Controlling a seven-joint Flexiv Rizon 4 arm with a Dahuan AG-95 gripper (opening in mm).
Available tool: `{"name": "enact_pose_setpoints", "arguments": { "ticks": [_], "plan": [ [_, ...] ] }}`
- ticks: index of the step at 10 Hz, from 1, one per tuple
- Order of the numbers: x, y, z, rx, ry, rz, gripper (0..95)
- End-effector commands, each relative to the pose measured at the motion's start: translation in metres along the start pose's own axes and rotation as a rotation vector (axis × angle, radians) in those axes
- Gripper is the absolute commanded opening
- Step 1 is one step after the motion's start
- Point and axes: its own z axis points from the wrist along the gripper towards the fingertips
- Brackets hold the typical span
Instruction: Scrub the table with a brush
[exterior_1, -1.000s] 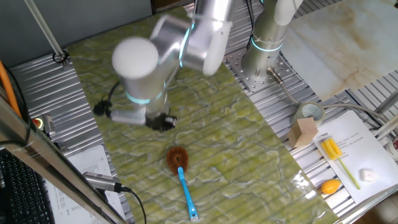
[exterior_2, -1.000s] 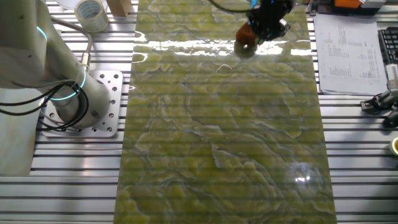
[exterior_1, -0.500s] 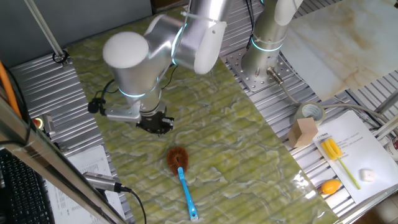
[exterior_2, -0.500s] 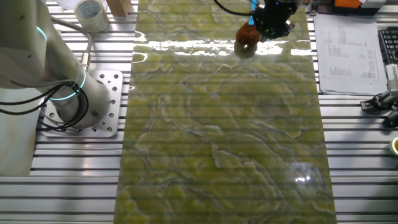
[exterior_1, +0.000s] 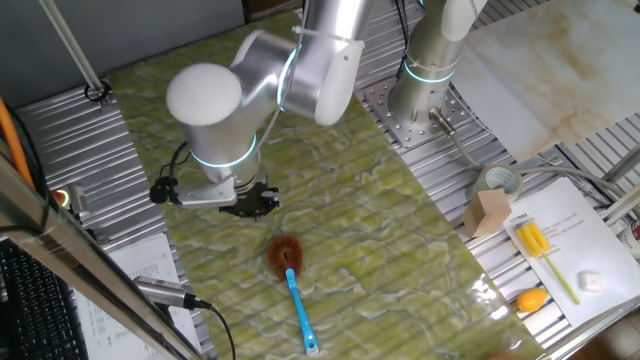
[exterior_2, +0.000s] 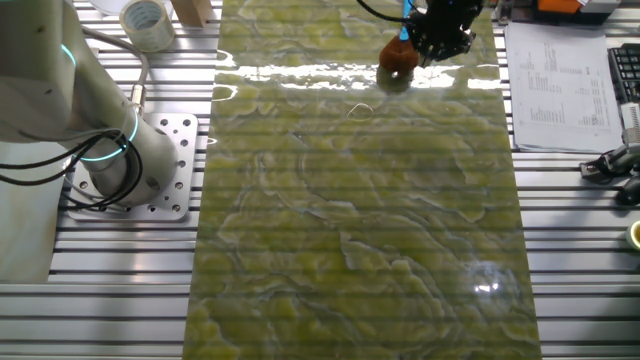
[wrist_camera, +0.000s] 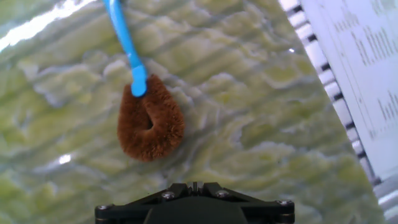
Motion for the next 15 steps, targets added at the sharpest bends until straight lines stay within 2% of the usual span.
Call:
{"name": "enact_pose_setpoints", "arguments": {
  "ticks": [1, 2, 3, 4, 8, 9, 11, 15],
  "plan": [
    [-0.016, 0.001, 0.005, -0.026, -0.070, -0.065, 0.0],
    [-0.028, 0.003, 0.007, -0.023, -0.070, -0.072, 19.0],
    [-0.038, 0.004, 0.007, -0.021, -0.069, -0.075, 19.0],
    [-0.057, 0.008, 0.007, -0.020, -0.070, -0.065, 19.0],
    [-0.101, 0.021, 0.013, -0.020, -0.084, -0.058, 19.0],
    [-0.110, 0.025, 0.015, -0.016, -0.075, -0.061, 19.0],
    [-0.110, 0.025, 0.015, 0.000, -0.076, -0.073, 19.0],
    [-0.110, 0.025, 0.015, 0.011, -0.061, -0.246, 19.0]
  ]
}}
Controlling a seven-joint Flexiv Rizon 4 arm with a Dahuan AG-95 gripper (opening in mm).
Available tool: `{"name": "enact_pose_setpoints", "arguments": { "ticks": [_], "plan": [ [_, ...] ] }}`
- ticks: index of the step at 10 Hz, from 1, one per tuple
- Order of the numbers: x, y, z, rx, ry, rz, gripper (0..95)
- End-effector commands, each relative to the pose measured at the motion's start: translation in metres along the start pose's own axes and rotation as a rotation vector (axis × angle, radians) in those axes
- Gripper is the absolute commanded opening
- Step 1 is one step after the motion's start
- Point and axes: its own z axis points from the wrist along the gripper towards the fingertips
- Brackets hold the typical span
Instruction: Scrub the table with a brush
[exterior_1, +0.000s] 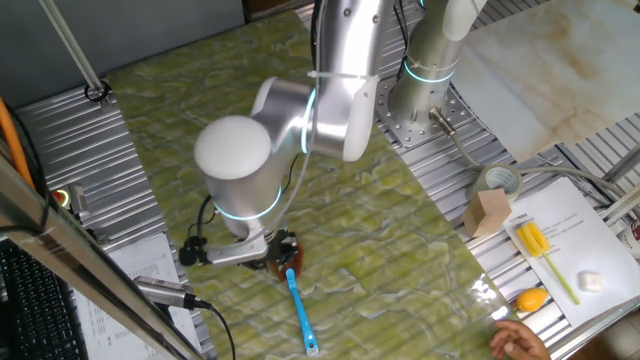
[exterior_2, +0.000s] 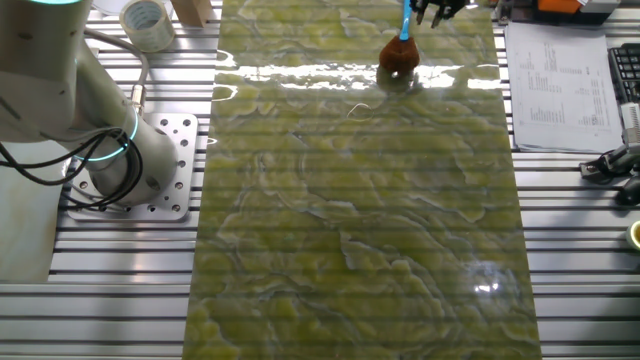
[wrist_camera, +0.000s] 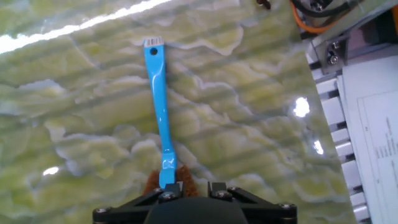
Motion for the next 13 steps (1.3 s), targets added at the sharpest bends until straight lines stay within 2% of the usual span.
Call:
{"name": "enact_pose_setpoints", "arguments": {
  "ticks": [1, 2, 3, 4, 6, 8, 10, 13],
  "plan": [
    [-0.002, -0.002, 0.001, -0.021, 0.011, -0.140, 19.0],
    [-0.002, -0.002, 0.001, -0.026, 0.009, -0.157, 19.0],
    [-0.004, 0.000, 0.003, -0.039, 0.008, -0.190, 38.0],
    [-0.005, 0.001, 0.003, -0.041, 0.007, -0.193, 38.0],
    [-0.013, 0.012, 0.012, -0.052, -0.022, -0.159, 38.0],
    [-0.026, 0.027, 0.019, -0.053, -0.022, -0.131, 38.0],
    [-0.040, 0.033, 0.021, -0.057, -0.031, -0.117, 38.0],
    [-0.062, 0.041, 0.028, -0.053, -0.020, -0.070, 38.0]
  ]
}}
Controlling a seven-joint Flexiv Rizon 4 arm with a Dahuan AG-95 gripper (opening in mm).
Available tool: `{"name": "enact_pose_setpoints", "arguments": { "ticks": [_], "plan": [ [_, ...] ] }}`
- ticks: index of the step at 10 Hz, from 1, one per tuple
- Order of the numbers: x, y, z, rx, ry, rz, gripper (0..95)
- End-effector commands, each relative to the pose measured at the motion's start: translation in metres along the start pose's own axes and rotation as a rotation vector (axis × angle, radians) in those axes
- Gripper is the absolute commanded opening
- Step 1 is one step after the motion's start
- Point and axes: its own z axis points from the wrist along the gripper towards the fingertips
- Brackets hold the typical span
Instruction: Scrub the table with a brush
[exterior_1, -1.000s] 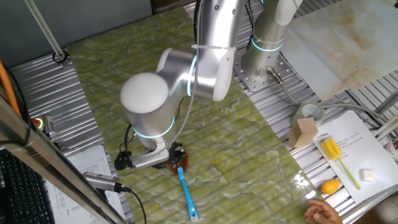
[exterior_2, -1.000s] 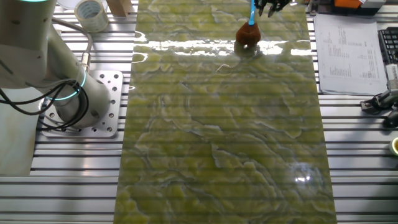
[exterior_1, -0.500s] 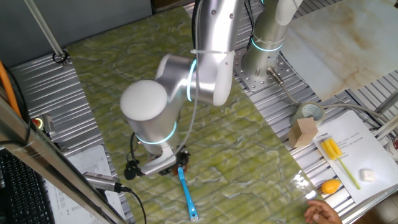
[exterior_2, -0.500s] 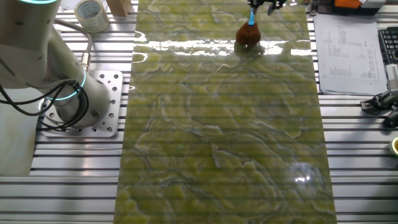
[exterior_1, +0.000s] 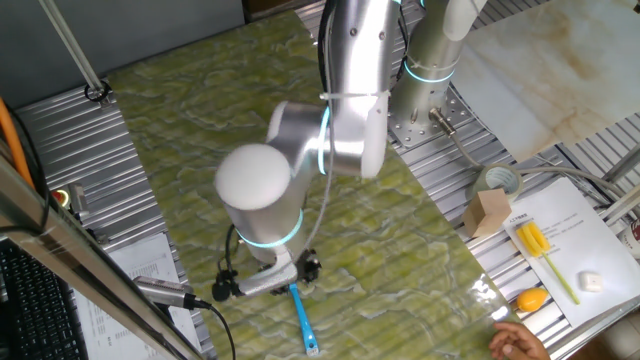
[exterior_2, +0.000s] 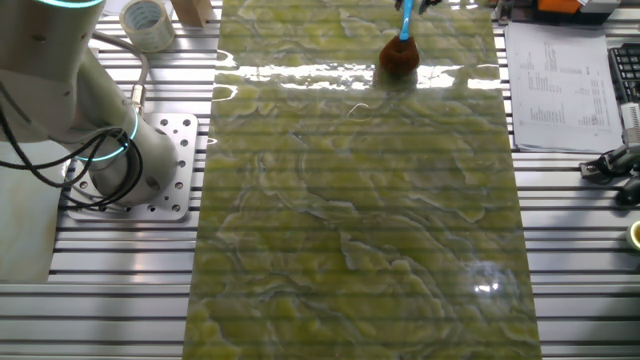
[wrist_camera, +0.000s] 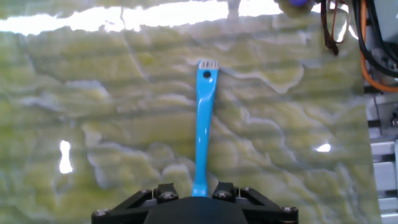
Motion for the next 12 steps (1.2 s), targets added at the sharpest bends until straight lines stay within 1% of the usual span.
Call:
{"name": "enact_pose_setpoints", "arguments": {
  "ticks": [1, 4, 5, 6, 7, 8, 9, 10, 12],
  "plan": [
    [-0.0140, 0.0027, 0.0055, 0.002, 0.009, 0.015, 38.0],
    [-0.0184, 0.0044, 0.0104, 0.007, 0.010, 0.040, 38.0],
    [-0.0184, 0.0044, 0.0104, 0.005, 0.009, 0.051, 19.0],
    [-0.0184, 0.0044, 0.0104, -0.002, 0.019, 0.021, 19.0],
    [-0.0184, 0.0044, 0.0104, -0.002, 0.028, -0.015, 19.0],
    [-0.0184, 0.0044, 0.0104, -0.003, 0.029, -0.047, 19.0],
    [-0.0184, 0.0044, 0.0104, -0.006, 0.054, -0.091, 19.0],
    [-0.0184, 0.0044, 0.0104, -0.014, 0.065, -0.106, 19.0],
    [-0.0193, 0.0044, 0.0114, -0.014, 0.060, -0.068, 19.0]
  ]
}}
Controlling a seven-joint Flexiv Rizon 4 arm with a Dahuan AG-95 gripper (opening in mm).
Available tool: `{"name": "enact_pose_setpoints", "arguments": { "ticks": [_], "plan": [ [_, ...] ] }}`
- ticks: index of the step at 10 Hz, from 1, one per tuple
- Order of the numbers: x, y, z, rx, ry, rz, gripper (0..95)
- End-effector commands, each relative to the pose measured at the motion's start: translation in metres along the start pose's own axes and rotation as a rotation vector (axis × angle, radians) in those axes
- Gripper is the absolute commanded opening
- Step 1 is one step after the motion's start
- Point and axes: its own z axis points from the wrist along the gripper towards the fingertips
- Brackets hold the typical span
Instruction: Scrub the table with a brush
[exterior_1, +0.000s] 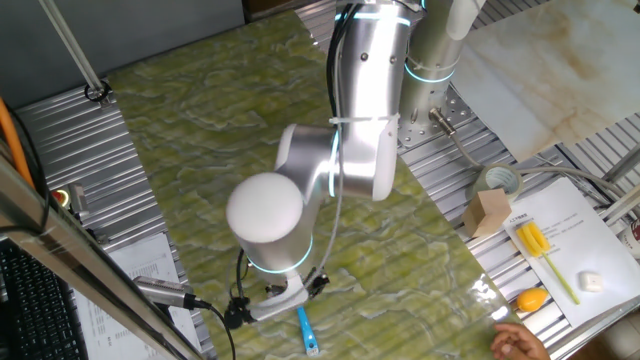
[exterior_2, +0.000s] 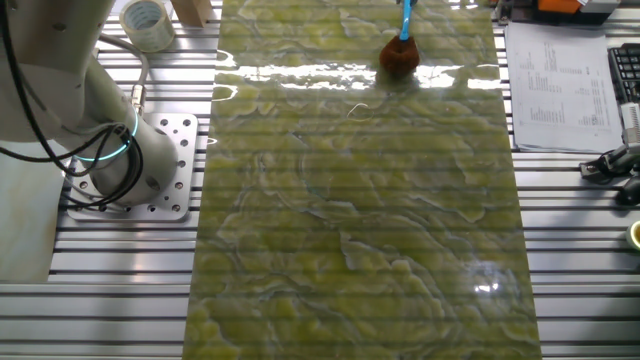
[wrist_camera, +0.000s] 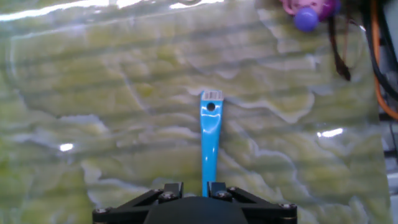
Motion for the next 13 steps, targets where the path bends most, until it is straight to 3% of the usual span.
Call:
{"name": "enact_pose_setpoints", "arguments": {
  "ticks": [1, 5, 6, 9, 13],
  "plan": [
    [-0.007, 0.000, 0.007, 0.001, 0.009, 0.024, 19.0],
    [-0.024, 0.000, 0.016, 0.008, 0.038, 0.068, 19.0],
    [-0.025, 0.000, 0.019, 0.018, 0.055, 0.075, 38.0],
    [-0.025, 0.000, 0.024, 0.039, 0.073, 0.089, 38.0],
    [-0.027, -0.004, 0.030, 0.049, 0.070, 0.092, 38.0]
  ]
}}
